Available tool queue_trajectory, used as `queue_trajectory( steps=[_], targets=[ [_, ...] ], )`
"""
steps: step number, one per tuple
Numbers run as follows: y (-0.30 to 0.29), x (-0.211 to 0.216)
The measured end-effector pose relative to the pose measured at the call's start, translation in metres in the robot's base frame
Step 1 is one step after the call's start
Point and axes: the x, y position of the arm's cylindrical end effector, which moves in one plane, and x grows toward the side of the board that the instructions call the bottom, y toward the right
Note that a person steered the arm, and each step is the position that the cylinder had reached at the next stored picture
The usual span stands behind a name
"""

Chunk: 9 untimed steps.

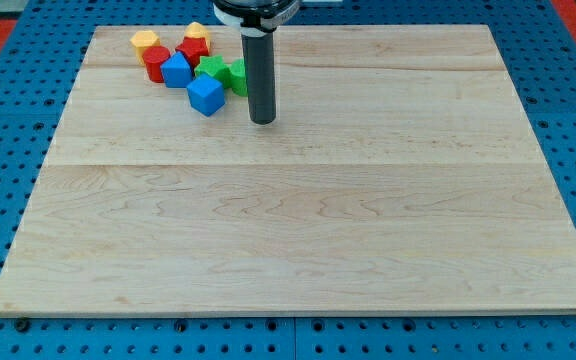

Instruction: Move the blue cube towards the center

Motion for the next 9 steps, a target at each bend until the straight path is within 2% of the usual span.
queue_trajectory(
  steps=[2,3,6,7,8,9],
  targets=[
    [-0.010,0.002],
    [-0.011,0.019],
    [-0.013,0.016],
    [-0.030,0.016],
    [-0.109,0.049],
    [-0.159,0.051]
  ],
)
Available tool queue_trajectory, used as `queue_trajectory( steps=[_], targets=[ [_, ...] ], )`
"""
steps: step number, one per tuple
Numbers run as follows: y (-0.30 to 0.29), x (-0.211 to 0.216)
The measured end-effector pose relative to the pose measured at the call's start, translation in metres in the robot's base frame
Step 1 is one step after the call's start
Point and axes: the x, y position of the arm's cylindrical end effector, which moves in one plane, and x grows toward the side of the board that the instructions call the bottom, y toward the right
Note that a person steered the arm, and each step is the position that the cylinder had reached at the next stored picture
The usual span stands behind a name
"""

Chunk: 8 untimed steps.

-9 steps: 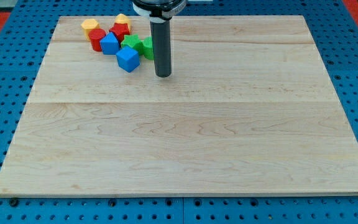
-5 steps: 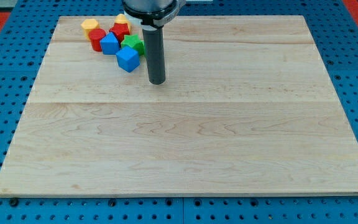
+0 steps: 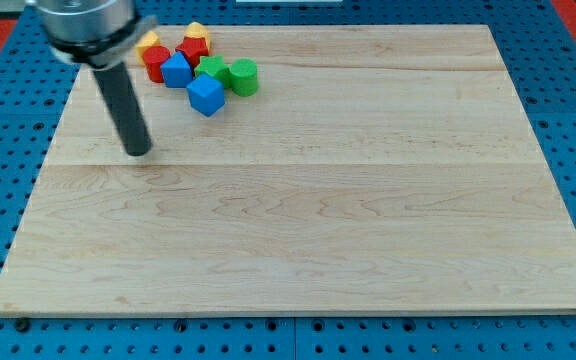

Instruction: Move the blue cube towards the center

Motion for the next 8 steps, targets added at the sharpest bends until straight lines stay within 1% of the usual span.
queue_trajectory(
  steps=[3,4,6,7,8],
  targets=[
    [-0.001,-0.019],
    [-0.009,-0.032],
    [-0.011,-0.035],
    [-0.025,-0.070],
    [-0.026,-0.101]
  ],
)
